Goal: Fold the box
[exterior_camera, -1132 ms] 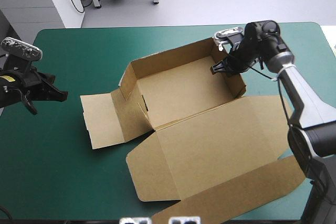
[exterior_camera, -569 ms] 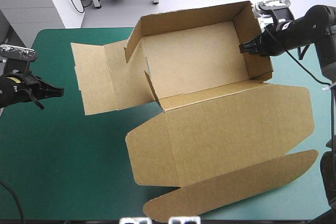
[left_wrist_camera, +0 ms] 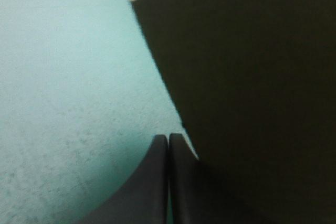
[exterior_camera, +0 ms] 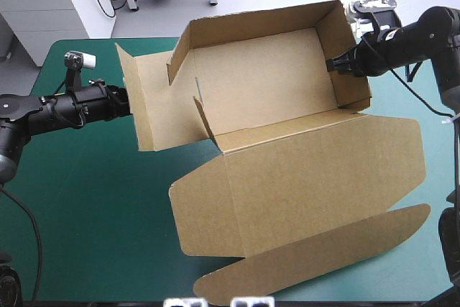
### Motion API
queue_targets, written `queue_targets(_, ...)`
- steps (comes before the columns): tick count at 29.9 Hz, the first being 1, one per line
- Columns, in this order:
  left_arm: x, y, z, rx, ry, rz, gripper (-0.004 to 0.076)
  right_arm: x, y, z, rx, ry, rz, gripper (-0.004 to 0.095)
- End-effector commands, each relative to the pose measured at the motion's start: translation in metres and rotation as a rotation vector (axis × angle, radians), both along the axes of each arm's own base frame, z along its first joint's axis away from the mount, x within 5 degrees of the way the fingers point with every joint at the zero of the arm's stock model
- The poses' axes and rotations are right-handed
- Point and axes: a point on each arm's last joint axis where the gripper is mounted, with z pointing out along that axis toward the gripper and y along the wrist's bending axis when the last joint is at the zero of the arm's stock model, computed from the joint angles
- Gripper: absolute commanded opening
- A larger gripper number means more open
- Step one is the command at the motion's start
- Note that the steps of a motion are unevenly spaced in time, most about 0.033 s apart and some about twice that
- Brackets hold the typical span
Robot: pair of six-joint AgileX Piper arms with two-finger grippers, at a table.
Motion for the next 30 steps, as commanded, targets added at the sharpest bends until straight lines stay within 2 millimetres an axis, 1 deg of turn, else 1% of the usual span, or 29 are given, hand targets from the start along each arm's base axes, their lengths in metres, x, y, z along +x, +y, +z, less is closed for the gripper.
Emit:
queue_targets(1,-0.008,-0.008,0.027,-0.151,-0.095,-0.071,-0.0008,-0.016,0.002,0.029,0.068,-0.110,-0.005,-0.0018)
queue_targets(8,-0.016,-0.014,0.033,-0.245,-0.096,-0.183,-0.0008,-0.014,0.005,0.033,0.116,-0.140,-0.011,-0.0017)
queue_targets(11,-0.016,-0.015,0.035,-0.266,-0.103,-0.186,-0.0008,-0.014,0.007,0.034,0.134,-0.142,-0.007,-0.0015)
queue_targets(14,-0.016,-0.015,0.036,-0.269,-0.106,-0.186,-0.0007,-0.014,0.012,0.034,0.142,-0.151,-0.013,-0.0014)
queue_targets(17,-0.016,-0.015,0.037,-0.280,-0.109,-0.184,0.0016,-0.010,0.025,0.030,0.123,-0.152,-0.004,-0.0014)
queue_targets(19,-0.016,-0.014,0.038,-0.290,-0.112,-0.183,0.0070,-0.005,0.034,0.026,0.099,-0.159,-0.023,-0.0014)
queue_targets(20,-0.016,-0.014,0.038,-0.287,-0.116,-0.184,0.0115,-0.004,0.037,0.026,0.097,-0.164,-0.032,-0.0014)
queue_targets(23,-0.016,-0.015,0.037,-0.272,-0.110,-0.186,0.0289,0.000,0.046,0.025,0.106,-0.191,-0.030,-0.0014)
queue_targets(25,-0.016,-0.015,0.036,-0.267,-0.108,-0.186,0.0426,0.001,0.048,0.027,0.120,-0.211,-0.035,-0.0014)
queue_targets(26,-0.016,-0.015,0.036,-0.269,-0.106,-0.186,0.0468,0.001,0.049,0.027,0.125,-0.214,-0.040,-0.0014)
queue_targets(27,-0.016,-0.014,0.037,-0.285,-0.093,-0.180,0.0504,0.001,0.050,0.027,0.125,-0.215,-0.048,-0.0014)
queue_targets(28,-0.016,-0.014,0.037,-0.296,-0.083,-0.177,0.0519,0.001,0.050,0.027,0.127,-0.215,-0.053,-0.0013)
queue_targets(30,-0.016,-0.014,0.038,-0.306,-0.086,-0.178,0.0517,0.001,0.050,0.028,0.134,-0.214,-0.060,-0.0013)
